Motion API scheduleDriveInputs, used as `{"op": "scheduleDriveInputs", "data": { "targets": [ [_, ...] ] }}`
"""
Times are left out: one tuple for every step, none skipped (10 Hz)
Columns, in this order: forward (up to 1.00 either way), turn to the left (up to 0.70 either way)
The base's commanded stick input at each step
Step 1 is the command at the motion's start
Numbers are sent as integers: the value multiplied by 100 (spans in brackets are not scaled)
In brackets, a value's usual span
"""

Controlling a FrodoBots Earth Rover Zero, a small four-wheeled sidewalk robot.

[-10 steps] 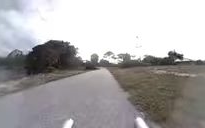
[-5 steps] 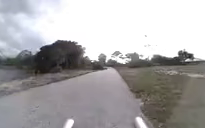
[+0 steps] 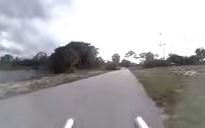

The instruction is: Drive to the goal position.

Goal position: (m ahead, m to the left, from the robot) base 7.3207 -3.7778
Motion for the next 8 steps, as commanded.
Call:
{"op": "scheduleDriveInputs", "data": {
  "targets": [
    [85,0],
    [85,0],
    [85,0],
    [85,0],
    [85,0],
    [85,-3],
    [85,-34],
    [85,-34]
  ]
}}
